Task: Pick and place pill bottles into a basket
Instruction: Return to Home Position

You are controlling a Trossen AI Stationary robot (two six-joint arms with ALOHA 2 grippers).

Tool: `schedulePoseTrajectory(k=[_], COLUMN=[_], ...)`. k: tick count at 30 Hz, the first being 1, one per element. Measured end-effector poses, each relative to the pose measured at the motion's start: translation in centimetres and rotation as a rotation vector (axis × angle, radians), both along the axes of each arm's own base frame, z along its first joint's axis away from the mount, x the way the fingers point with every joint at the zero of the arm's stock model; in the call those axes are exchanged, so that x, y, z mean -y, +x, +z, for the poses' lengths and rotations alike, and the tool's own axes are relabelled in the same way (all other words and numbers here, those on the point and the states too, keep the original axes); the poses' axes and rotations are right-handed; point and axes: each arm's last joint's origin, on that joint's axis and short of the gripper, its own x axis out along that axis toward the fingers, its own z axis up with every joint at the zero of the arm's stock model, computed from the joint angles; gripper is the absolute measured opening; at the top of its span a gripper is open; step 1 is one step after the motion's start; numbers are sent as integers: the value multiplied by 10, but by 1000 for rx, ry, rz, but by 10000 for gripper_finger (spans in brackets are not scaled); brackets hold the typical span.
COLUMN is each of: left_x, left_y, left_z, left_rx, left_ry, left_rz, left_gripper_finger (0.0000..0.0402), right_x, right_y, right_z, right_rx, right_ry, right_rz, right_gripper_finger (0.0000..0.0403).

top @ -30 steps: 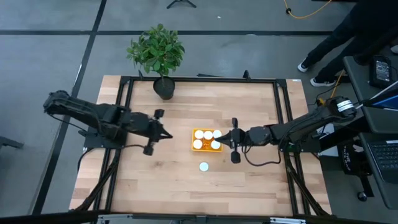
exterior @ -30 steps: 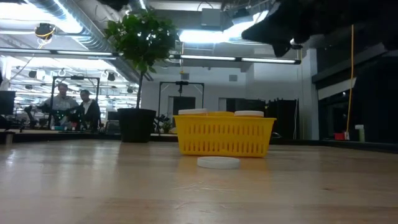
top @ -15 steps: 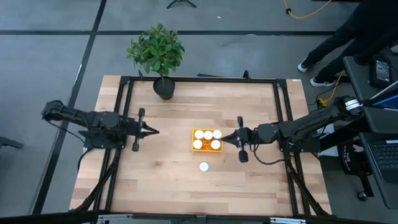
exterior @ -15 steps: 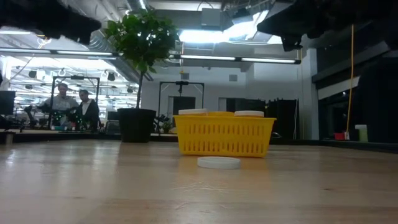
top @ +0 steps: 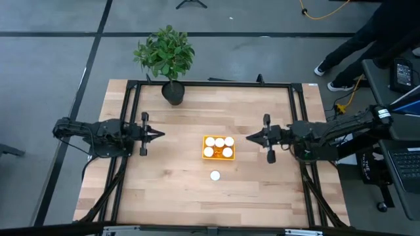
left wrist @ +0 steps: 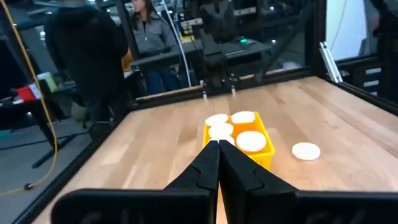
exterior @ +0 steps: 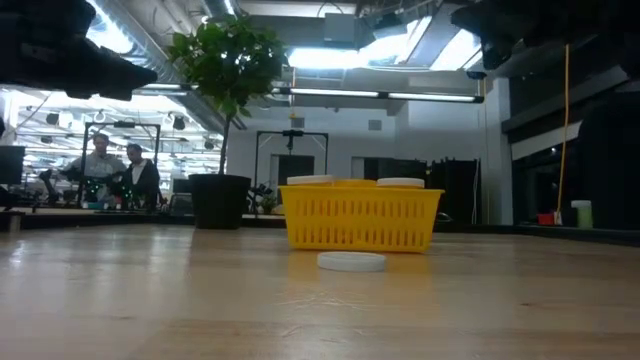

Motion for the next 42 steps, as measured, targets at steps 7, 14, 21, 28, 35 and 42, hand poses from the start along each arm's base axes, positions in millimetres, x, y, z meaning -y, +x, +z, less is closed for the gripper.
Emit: schedulePoseTrajectory(k=[7,14,21,28,35,42], left_x=[-2,-2,-2,-2,-2,-2], left_y=[0,0,0,0,0,0], left_z=[2,1,1,1,1,5], left_rx=[24,14,15,19,21,64], left_ry=[-20,-47,-50,-81,-108,-121], left_rz=[-6,-6,-2,0,-1,-4], left_gripper_finger=[2,2,2,2,2,2], right_x=[9,13,16,18,18,18], right_y=[-32,-52,-65,-73,-75,-76], right_z=[7,-4,-35,-53,-67,-71], right_rx=[-6,30,94,131,134,136], right_ry=[-4,-11,17,27,29,30], right_rz=[-11,-8,-10,-10,-10,-10], right_gripper_finger=[4,4,4,4,4,4])
